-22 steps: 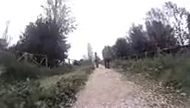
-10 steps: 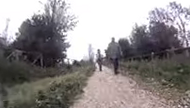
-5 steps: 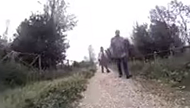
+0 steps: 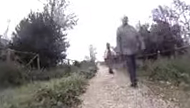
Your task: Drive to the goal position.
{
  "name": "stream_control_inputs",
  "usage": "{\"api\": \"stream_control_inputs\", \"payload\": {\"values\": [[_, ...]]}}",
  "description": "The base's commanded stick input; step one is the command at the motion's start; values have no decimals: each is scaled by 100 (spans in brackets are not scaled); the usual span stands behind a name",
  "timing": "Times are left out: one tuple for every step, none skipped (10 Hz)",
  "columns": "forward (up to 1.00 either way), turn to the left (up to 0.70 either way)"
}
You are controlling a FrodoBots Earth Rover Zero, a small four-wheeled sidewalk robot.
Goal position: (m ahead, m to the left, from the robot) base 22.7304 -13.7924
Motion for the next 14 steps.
{"api": "stream_control_inputs", "payload": {"values": [[42,0],[42,0],[43,0],[44,0],[45,0],[45,0],[45,0],[46,0],[49,0],[50,0],[50,0],[50,0],[50,0],[50,0]]}}
